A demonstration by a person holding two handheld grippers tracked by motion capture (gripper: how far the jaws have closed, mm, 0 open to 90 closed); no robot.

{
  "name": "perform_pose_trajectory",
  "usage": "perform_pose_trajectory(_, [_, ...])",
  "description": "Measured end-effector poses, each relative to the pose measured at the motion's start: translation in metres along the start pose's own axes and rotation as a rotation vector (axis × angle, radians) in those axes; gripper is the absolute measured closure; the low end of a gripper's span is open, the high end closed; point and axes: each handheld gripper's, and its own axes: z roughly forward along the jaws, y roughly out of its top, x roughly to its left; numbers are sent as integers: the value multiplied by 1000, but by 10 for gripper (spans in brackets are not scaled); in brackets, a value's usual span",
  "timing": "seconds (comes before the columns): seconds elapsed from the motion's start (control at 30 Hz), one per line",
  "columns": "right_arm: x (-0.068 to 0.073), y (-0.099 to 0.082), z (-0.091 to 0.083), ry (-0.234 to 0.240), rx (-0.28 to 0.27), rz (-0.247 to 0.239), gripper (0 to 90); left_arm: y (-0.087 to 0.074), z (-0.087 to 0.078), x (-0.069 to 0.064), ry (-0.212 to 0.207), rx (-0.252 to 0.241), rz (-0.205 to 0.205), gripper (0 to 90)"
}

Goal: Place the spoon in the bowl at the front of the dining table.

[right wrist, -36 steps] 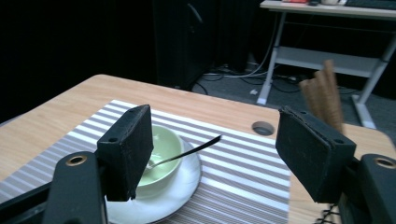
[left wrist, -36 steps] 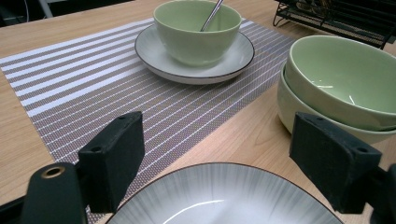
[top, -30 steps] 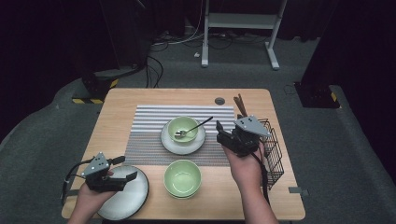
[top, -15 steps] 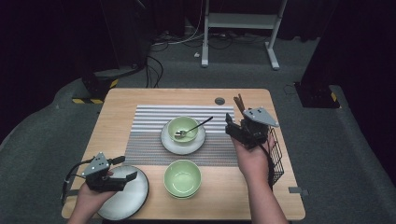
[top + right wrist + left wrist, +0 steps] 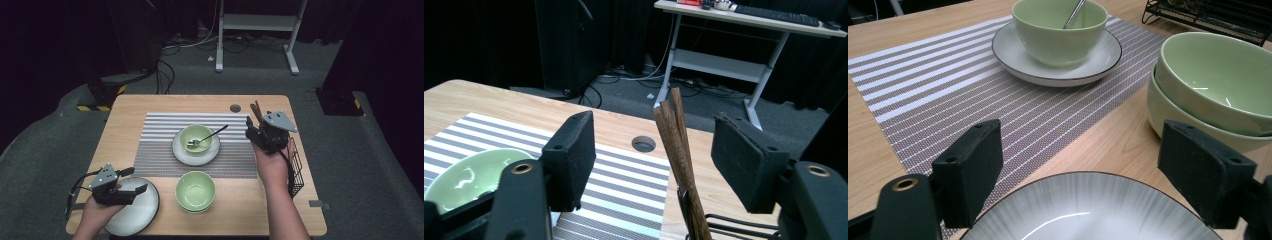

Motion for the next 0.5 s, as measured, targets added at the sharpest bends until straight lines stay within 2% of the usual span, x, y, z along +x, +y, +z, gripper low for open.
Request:
perform_pose_trajectory(0.07, [-2, -1, 3, -4, -2, -4, 396, 0, 0, 0, 0, 0, 0, 185])
perform_pose_trajectory(0.13, [-2, -2, 5, -13, -5, 1, 400, 0, 0, 0, 1, 1, 0, 185])
perform_pose_trajectory(0.2, [-2, -2, 8, -17, -8, -6, 456, 0, 0, 0, 1, 4, 5, 186])
perform_pose_trajectory(0.3, [-1, -3, 12, -33, -12, -24, 491, 0, 0, 0, 1, 6, 10, 186])
perform_pose_trajectory(0.5, [-3, -4, 20, -62, -8, -7, 520, -1, 1, 1, 2, 5, 5, 186])
